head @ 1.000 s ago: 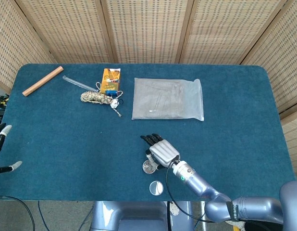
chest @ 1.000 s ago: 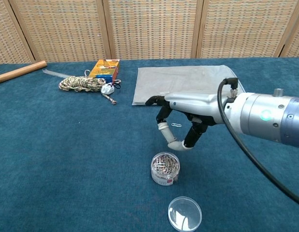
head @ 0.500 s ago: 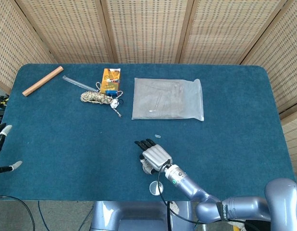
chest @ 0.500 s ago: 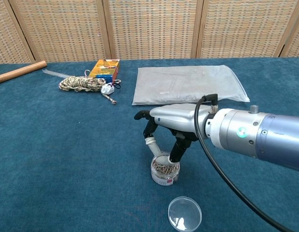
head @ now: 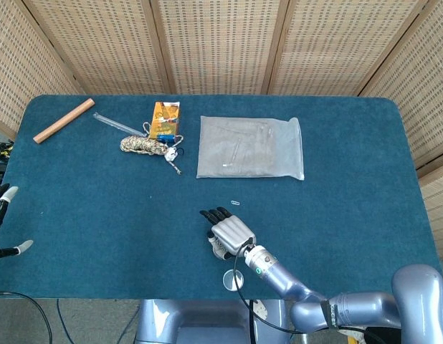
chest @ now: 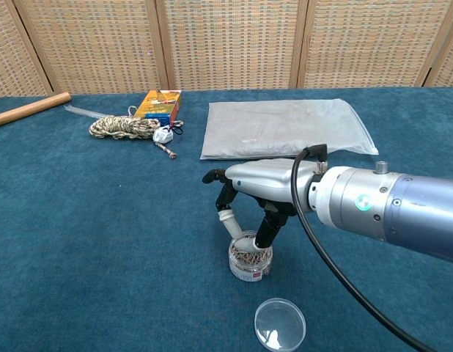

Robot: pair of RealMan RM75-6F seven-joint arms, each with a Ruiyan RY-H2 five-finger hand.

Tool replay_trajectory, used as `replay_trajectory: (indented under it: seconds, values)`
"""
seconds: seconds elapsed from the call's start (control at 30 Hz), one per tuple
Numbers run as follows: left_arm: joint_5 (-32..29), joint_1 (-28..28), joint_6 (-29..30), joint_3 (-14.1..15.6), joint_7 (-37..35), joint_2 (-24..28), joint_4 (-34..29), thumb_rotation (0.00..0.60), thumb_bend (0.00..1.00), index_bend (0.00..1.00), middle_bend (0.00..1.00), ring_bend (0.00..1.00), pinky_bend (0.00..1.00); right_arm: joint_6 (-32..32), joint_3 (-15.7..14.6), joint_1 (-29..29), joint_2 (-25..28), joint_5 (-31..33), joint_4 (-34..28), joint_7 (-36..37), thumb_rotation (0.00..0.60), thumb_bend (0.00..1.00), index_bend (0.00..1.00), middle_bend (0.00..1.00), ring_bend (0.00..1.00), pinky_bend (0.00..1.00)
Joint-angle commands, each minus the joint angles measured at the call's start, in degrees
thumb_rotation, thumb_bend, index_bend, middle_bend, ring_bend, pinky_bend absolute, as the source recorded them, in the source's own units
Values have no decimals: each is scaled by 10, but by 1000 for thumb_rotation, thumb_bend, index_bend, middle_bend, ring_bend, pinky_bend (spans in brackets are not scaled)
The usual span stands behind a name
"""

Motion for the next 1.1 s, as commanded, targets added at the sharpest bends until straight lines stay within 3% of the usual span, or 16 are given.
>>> replay_trajectory:
  seconds: [0.03, 0.73, 0.93, 1.1]
  values:
    - [0, 0, -1, 0, 0, 0, 0, 600, 0, 0, 0, 0, 0, 0, -1, 1, 2, 2, -2, -1, 600, 355, 488, 0, 0, 5]
    - [4, 1, 3, 1, -3, 1, -1, 600, 0, 0, 0, 0, 0, 23, 0, 1, 12, -2, -22, -3, 600, 278, 410, 0, 0, 10]
    - [4, 2, 6, 0, -13, 3, 1, 600, 0, 0, 0, 0, 0, 70, -10, -27, 76, -47, -64, -3, 600, 265, 392, 0, 0, 10]
    - [8, 3, 9, 0, -20, 5, 2, 600, 0, 0, 0, 0, 0, 149, -54, -81, 142, -135, -70, -12, 600, 4, 10, 0, 0, 10]
